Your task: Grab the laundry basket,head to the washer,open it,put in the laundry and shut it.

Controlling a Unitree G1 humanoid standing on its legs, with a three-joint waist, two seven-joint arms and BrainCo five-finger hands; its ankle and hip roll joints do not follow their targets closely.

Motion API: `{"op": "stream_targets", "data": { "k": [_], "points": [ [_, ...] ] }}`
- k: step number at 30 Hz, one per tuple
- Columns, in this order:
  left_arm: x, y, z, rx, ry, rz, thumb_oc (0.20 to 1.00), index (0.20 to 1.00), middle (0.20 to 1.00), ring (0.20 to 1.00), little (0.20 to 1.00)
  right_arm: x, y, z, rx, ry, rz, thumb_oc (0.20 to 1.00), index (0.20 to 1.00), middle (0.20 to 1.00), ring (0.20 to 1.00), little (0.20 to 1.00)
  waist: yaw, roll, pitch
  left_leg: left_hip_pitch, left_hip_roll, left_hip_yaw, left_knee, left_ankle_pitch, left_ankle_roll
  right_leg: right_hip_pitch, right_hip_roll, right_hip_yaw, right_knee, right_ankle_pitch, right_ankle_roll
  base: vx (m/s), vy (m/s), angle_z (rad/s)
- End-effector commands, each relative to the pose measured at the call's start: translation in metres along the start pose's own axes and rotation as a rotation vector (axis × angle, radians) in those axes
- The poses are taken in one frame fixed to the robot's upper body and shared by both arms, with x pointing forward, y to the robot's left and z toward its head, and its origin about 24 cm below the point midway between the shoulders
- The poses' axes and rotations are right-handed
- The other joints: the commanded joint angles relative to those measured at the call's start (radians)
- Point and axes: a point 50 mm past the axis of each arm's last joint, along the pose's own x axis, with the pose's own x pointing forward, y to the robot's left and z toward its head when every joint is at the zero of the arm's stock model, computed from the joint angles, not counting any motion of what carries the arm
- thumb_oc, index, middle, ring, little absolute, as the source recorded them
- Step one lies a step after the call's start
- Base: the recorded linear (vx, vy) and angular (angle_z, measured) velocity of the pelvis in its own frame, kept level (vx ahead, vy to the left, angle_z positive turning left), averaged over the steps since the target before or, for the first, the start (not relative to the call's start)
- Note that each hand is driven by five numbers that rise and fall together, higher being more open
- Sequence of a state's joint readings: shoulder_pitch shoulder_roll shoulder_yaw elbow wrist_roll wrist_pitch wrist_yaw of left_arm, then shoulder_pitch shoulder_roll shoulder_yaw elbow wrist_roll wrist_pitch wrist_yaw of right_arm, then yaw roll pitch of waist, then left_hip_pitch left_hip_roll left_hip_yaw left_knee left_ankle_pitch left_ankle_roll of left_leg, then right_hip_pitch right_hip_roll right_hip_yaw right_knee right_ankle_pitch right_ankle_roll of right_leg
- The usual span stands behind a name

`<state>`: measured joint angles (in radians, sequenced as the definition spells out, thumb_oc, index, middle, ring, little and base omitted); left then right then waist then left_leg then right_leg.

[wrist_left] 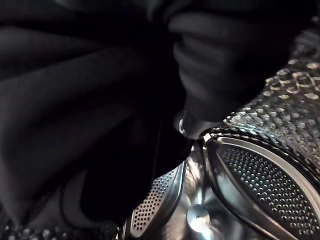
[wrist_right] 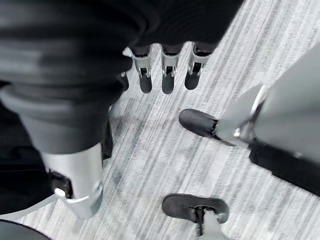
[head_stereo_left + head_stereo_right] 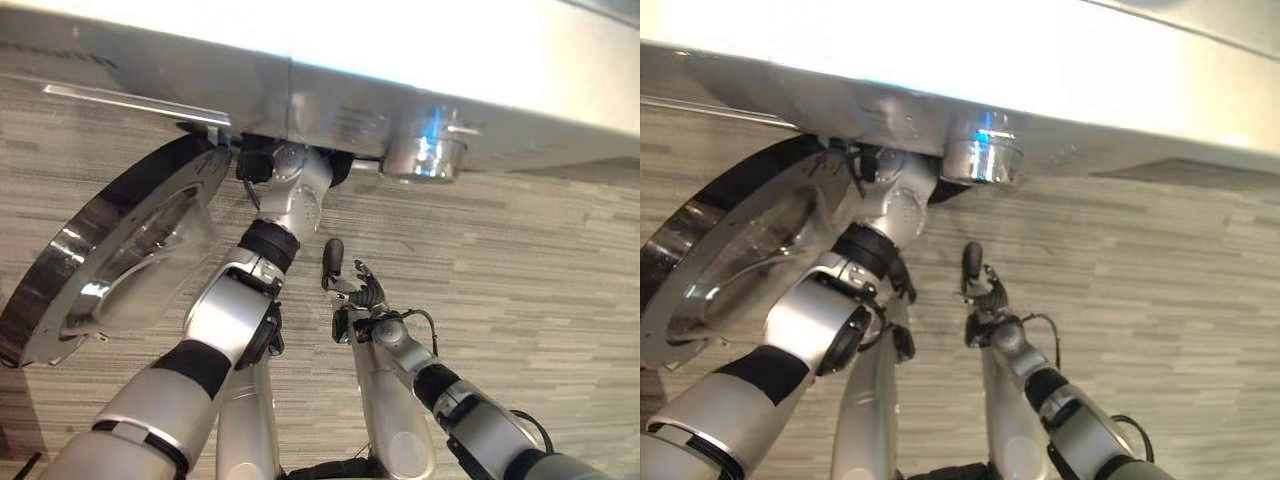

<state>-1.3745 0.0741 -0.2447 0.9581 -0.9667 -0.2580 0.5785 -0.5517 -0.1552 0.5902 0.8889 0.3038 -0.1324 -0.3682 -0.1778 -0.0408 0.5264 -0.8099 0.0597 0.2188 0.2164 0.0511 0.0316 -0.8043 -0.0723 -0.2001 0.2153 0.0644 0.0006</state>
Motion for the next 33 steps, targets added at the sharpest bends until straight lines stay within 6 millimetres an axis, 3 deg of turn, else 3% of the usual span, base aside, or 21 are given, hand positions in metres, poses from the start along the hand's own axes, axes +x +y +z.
{"op": "stream_targets", "data": {
  "k": [1,3,5,6,8,10,11,12,13,15,16,18,20,22,24,25,26,29,33],
  "points": [
    [-0.024,-0.099,0.16,-0.262,-0.417,-0.301,0.2,0.2,0.2,0.2,0.2,-0.008,-0.029,-0.023,0.026,0.055,-0.083,1.0,1.0,1.0,1.0,1.0,-0.005,0.036,-0.007,-0.014,-0.051,-0.028,-0.031,-0.027,-0.01,0.053,-0.005,0.004,0.196,-0.254,0.016,0.04,0.013,-0.21],
    [-0.052,-0.124,0.188,-0.339,-0.523,-0.469,0.2,0.2,0.2,0.2,0.2,-0.012,-0.048,-0.033,0.017,0.074,-0.124,1.0,1.0,1.0,1.0,1.0,-0.007,0.045,-0.007,-0.025,-0.053,-0.03,-0.022,-0.035,-0.009,0.047,-0.004,0.009,0.191,-0.251,0.018,0.04,-0.02,-0.11],
    [-0.094,-0.141,0.215,-0.44,-0.668,-0.655,0.2,0.2,0.2,0.2,0.2,-0.02,-0.067,-0.04,0.016,0.075,-0.164,1.0,1.0,1.0,1.0,1.0,-0.002,0.052,-0.007,-0.043,-0.055,-0.032,-0.009,-0.042,-0.011,0.035,-0.001,0.01,0.193,-0.252,0.02,0.02,-0.044,-0.06],
    [-0.096,-0.141,0.214,-0.444,-0.671,-0.654,0.2,0.2,0.2,0.2,0.2,-0.021,-0.068,-0.041,0.016,0.074,-0.166,1.0,1.0,1.0,1.0,1.0,-0.001,0.054,-0.007,-0.045,-0.055,-0.032,-0.006,-0.043,-0.011,0.033,-0.001,0.01,0.195,-0.253,0.02,0.01,-0.05,-0.04],
    [-0.142,-0.152,0.223,-0.426,-0.824,-0.825,0.2,0.2,0.2,0.2,0.2,-0.032,-0.085,-0.052,-0.021,0.085,-0.186,1.0,1.0,1.0,1.0,1.0,0.005,0.058,-0.007,-0.078,-0.052,-0.037,0.017,-0.05,-0.011,0.004,0.0,0.005,0.215,-0.261,0.015,0.01,-0.081,-0.03],
    [-0.157,-0.156,0.22,-0.383,-0.874,-0.866,0.2,0.2,0.2,0.2,0.2,-0.034,-0.085,-0.051,-0.03,0.075,-0.176,1.0,1.0,1.0,1.0,1.0,0.004,0.057,-0.007,-0.092,-0.05,-0.04,0.021,-0.053,-0.011,-0.012,0.0,0.006,0.224,-0.26,0.016,0.0,-0.027,-0.03],
    [-0.161,-0.159,0.211,-0.372,-0.852,-0.904,0.341,0.341,0.341,0.341,0.341,-0.035,-0.083,-0.053,-0.03,0.081,-0.165,1.0,1.0,1.0,1.0,1.0,0.003,0.055,-0.007,-0.098,-0.048,-0.042,0.017,-0.052,-0.012,-0.022,0.0,0.004,0.225,-0.258,0.017,-0.01,-0.036,0.0],
    [-0.149,-0.162,0.185,-0.382,-0.708,-0.93,1.0,1.0,1.0,1.0,1.0,-0.034,-0.08,-0.049,-0.038,0.074,-0.144,1.0,1.0,1.0,1.0,1.0,0.0,0.049,-0.007,-0.103,-0.045,-0.045,0.008,-0.048,-0.013,-0.033,0.002,0.002,0.222,-0.246,0.023,-0.01,-0.053,0.05],
    [-0.107,-0.154,0.15,-0.334,-0.511,-0.769,1.0,1.0,1.0,1.0,1.0,-0.032,-0.073,-0.049,-0.013,0.082,-0.14,1.0,1.0,1.0,1.0,1.0,-0.004,0.039,-0.007,-0.098,-0.043,-0.048,-0.003,-0.041,-0.013,-0.027,0.008,0.0,0.214,-0.241,0.021,-0.02,-0.048,0.07],
    [-0.058,-0.135,0.118,-0.091,-0.373,-0.601,1.0,1.0,1.0,1.0,1.0,-0.029,-0.07,-0.048,0.011,0.092,-0.143,1.0,1.0,1.0,1.0,1.0,-0.003,0.041,-0.007,-0.088,-0.041,-0.052,-0.013,-0.034,-0.013,-0.015,0.01,-0.001,0.203,-0.243,0.018,0.0,-0.019,0.07],
    [-0.031,-0.117,0.111,0.168,-0.349,-0.542,1.0,1.0,1.0,1.0,1.0,-0.026,-0.069,-0.045,0.018,0.086,-0.134,1.0,1.0,1.0,1.0,1.0,-0.004,0.043,-0.007,-0.084,-0.04,-0.052,-0.02,-0.025,-0.013,-0.011,0.013,-0.001,0.199,-0.24,0.016,0.01,0.015,0.04],
    [-0.001,-0.09,0.12,0.737,-0.42,-0.42,1.0,1.0,1.0,1.0,1.0,-0.021,-0.072,-0.04,0.022,0.075,-0.128,1.0,1.0,1.0,1.0,1.0,0.002,0.055,-0.007,-0.075,-0.036,-0.048,-0.024,-0.017,-0.013,0.0,0.011,-0.008,0.195,-0.242,0.01,0.0,0.009,-0.02],
    [0.016,-0.066,0.155,1.217,-0.53,-0.181,1.0,1.0,1.0,1.0,1.0,-0.017,-0.076,-0.036,0.015,0.062,-0.123,1.0,1.0,1.0,1.0,1.0,0.005,0.063,-0.007,-0.067,-0.029,-0.046,-0.024,-0.011,-0.014,0.005,0.014,-0.012,0.194,-0.241,0.01,-0.01,0.006,-0.07],
    [0.01,-0.077,0.181,1.426,-0.662,-0.086,1.0,1.0,1.0,1.0,1.0,-0.013,-0.075,-0.031,0.011,0.039,-0.105,1.0,1.0,1.0,1.0,1.0,0.001,0.055,-0.007,-0.066,-0.024,-0.043,-0.024,-0.007,-0.019,0.006,0.015,-0.012,0.191,-0.234,0.013,-0.01,-0.004,-0.02],
    [0.003,-0.09,0.187,1.518,-0.748,-0.069,1.0,1.0,1.0,1.0,1.0,-0.012,-0.073,-0.028,0.004,0.022,-0.091,1.0,1.0,1.0,1.0,1.0,-0.003,0.048,-0.007,-0.069,-0.023,-0.043,-0.026,-0.005,-0.02,0.004,0.017,-0.011,0.187,-0.229,0.016,-0.01,-0.009,0.02],
    [-0.005,-0.104,0.187,1.697,-0.881,-0.04,1.0,1.0,1.0,1.0,1.0,-0.012,-0.071,-0.023,-0.012,-0.017,-0.067,1.0,1.0,1.0,1.0,1.0,-0.009,0.035,-0.007,-0.072,-0.02,-0.043,-0.028,-0.006,-0.021,0.004,0.019,-0.012,0.175,-0.221,0.021,-0.02,-0.025,0.04],
    [-0.005,-0.104,0.186,1.699,-0.882,-0.04,1.0,1.0,1.0,1.0,1.0,-0.012,-0.071,-0.023,-0.012,-0.018,-0.067,1.0,1.0,1.0,1.0,1.0,-0.009,0.034,-0.007,-0.072,-0.02,-0.043,-0.028,-0.006,-0.021,0.004,0.019,-0.011,0.175,-0.22,0.021,-0.02,-0.024,0.05],
    [-0.018,-0.125,0.175,1.95,-1.085,-0.026,1.0,1.0,1.0,1.0,1.0,-0.013,-0.073,-0.024,-0.021,-0.037,-0.068,1.0,1.0,1.0,1.0,1.0,-0.016,0.024,-0.007,-0.08,-0.015,-0.054,-0.028,-0.011,-0.016,-0.006,0.019,-0.011,0.173,-0.22,0.02,-0.01,-0.005,0.07],
    [-0.025,-0.135,0.173,1.955,-1.173,-0.008,1.0,1.0,1.0,1.0,1.0,-0.015,-0.077,-0.032,-0.019,-0.008,-0.095,1.0,1.0,1.0,1.0,1.0,-0.016,0.024,-0.007,-0.085,-0.017,-0.06,-0.033,-0.013,-0.016,-0.009,0.019,-0.013,0.169,-0.225,0.018,0.0,-0.014,0.05]
  ]
}}
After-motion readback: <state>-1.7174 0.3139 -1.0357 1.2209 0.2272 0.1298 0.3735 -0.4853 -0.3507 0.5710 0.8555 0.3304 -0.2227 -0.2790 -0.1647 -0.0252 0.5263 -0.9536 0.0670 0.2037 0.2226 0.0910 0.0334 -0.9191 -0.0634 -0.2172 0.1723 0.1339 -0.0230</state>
